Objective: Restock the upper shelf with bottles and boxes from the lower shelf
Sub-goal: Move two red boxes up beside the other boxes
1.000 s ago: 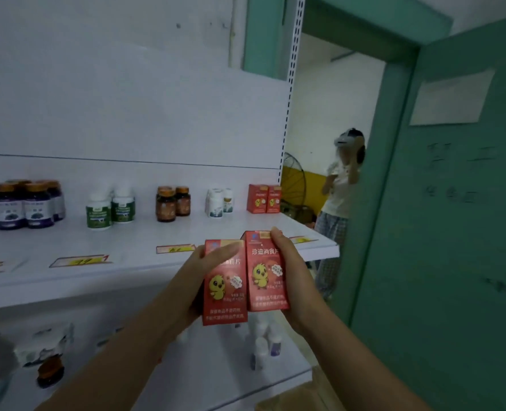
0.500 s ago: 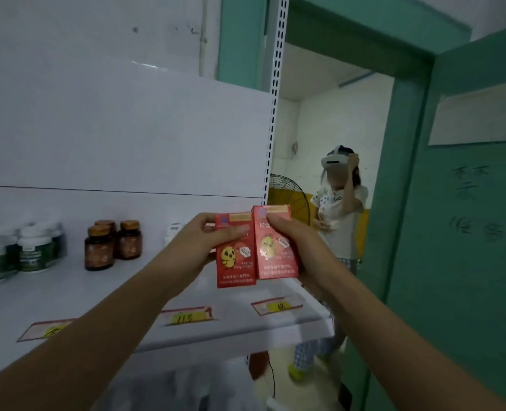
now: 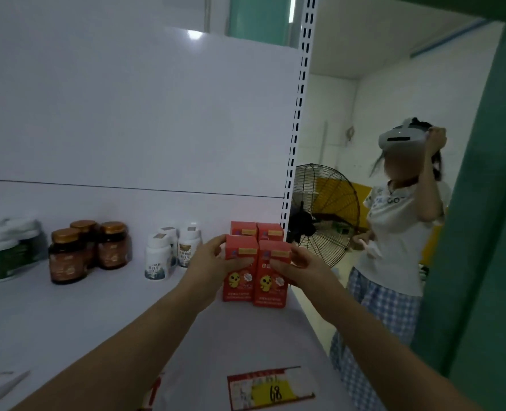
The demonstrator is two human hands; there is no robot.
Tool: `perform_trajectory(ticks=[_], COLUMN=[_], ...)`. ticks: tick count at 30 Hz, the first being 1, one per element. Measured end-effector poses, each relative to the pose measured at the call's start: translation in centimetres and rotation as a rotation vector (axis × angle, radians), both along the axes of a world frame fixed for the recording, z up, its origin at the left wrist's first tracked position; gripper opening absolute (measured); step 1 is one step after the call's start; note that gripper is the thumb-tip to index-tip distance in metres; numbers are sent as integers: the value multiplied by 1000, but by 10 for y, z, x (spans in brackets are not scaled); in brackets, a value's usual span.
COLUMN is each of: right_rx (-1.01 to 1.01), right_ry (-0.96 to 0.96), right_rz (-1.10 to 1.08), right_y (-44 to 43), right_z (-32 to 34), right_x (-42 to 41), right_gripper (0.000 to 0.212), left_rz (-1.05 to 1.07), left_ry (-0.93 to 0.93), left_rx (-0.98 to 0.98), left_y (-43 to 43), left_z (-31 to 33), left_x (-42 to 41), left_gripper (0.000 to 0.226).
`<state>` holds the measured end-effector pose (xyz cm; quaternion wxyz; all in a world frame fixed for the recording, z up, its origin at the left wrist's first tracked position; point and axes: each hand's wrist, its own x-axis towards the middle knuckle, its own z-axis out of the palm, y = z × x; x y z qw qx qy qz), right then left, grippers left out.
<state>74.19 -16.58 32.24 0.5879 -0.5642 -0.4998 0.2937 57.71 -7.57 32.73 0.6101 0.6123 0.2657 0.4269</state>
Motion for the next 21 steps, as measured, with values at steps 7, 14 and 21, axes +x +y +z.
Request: perform_trajectory(ticks=[7,14,21], right_rx=[-14,17,20], right_ry=[-92,-107,-230], right_rz=[-62,-105,-131], right_y=[26,36,39], right_z=[2,-1,-5], right_x=[14,23,29], right_gripper=[42,50,51], left_rz=[26,9,-14], left_ry=[33,82,181], left_rx=[55,142,217], left_y=[18,22,19], left_z=[-4,-9,-20], left_x=[15,21,27], left_gripper=[35,40,67])
